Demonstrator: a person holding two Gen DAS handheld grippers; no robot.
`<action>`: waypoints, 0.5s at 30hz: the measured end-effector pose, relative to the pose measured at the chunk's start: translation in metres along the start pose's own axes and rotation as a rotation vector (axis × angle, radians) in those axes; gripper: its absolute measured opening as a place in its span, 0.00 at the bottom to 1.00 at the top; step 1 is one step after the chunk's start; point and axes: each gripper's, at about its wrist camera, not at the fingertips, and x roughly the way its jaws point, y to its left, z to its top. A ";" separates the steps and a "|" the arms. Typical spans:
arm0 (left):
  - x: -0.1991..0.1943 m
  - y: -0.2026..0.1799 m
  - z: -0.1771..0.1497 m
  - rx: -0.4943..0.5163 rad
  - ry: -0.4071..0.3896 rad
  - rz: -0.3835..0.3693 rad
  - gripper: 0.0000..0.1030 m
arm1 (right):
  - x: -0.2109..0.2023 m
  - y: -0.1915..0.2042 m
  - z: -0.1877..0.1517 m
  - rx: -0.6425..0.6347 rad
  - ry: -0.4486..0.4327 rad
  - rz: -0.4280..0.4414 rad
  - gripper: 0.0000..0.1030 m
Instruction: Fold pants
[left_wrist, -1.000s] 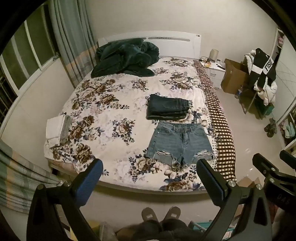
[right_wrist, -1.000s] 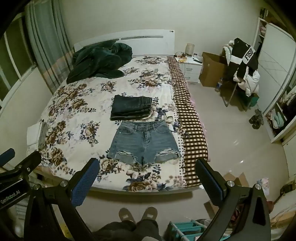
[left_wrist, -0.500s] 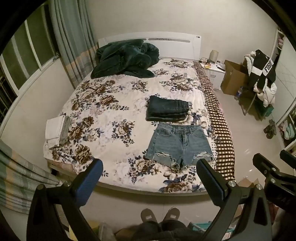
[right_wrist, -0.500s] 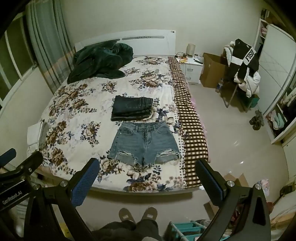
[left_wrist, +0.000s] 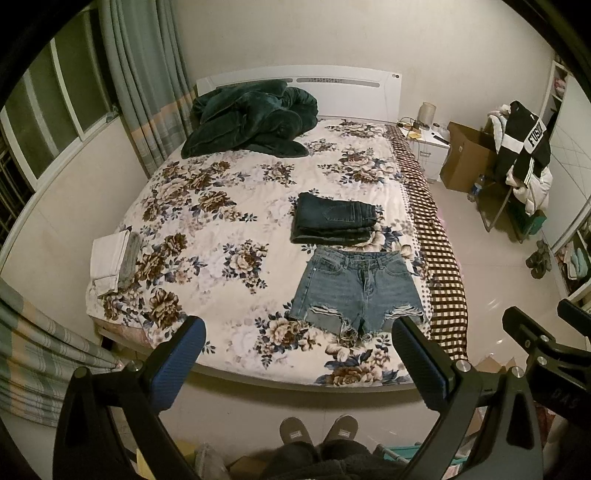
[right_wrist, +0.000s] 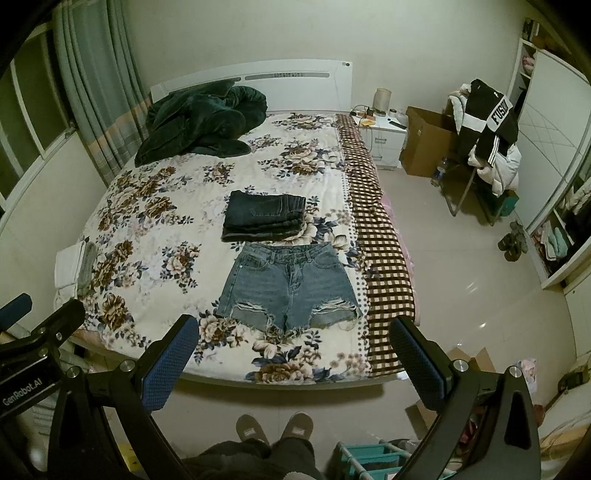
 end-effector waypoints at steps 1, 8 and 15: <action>0.000 0.000 0.000 -0.001 0.002 -0.001 1.00 | 0.000 0.000 -0.001 0.000 0.000 0.000 1.00; -0.004 -0.006 0.007 -0.002 0.004 -0.001 1.00 | 0.001 -0.001 -0.002 -0.003 0.000 0.002 1.00; -0.004 -0.006 0.007 -0.001 0.002 -0.004 1.00 | 0.001 -0.001 -0.002 -0.003 0.001 0.001 1.00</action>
